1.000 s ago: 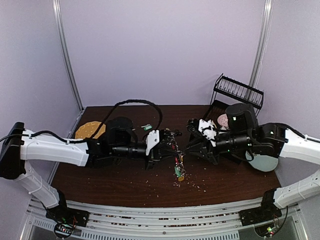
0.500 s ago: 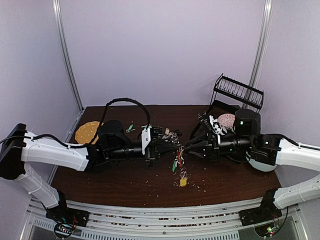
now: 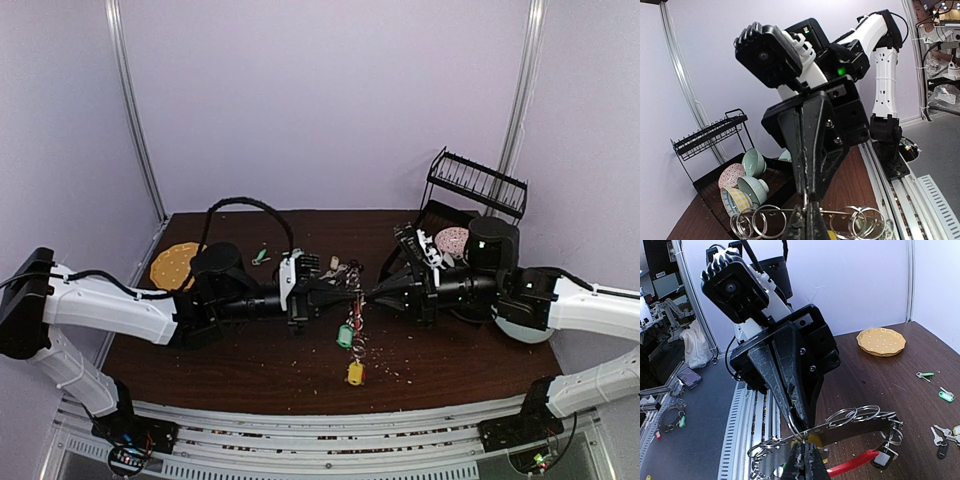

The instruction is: Put the keys on the keyring

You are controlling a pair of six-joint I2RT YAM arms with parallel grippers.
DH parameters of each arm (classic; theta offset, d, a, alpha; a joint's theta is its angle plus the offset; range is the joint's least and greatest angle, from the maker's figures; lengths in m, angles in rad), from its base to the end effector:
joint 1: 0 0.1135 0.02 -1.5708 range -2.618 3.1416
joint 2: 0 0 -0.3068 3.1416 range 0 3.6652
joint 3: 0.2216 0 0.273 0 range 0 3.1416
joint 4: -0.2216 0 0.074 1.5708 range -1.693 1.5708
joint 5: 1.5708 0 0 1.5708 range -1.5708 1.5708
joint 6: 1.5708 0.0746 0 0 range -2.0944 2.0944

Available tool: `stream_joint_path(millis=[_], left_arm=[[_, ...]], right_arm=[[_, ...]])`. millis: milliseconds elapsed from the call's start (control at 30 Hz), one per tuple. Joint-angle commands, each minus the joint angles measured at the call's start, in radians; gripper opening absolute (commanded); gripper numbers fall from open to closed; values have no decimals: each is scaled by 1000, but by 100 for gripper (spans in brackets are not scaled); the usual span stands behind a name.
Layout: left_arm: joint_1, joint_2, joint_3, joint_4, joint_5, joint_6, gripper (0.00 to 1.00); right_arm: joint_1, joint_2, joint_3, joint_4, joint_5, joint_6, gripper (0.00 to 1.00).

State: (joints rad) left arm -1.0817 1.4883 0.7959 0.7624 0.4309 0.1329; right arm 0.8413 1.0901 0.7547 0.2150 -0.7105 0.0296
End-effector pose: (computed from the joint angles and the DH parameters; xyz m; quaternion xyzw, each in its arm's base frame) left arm 0.1508 -0.3496 0.3053 0.5086 0.4578 -0.4561 0.5690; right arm 0.1497 0.2404 0.3389 -0.4890 0.5536 0.4983 0.4540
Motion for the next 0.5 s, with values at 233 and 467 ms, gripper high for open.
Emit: stream_joint_path(millis=[233,467], left_arm=[[-6,80,-40,576,64,-177,0],[-7,200,31,737,111,-313,0]], right_arm=[[2,58,18,110,-161,76,0],[13,69,7,169,-145,97,0]])
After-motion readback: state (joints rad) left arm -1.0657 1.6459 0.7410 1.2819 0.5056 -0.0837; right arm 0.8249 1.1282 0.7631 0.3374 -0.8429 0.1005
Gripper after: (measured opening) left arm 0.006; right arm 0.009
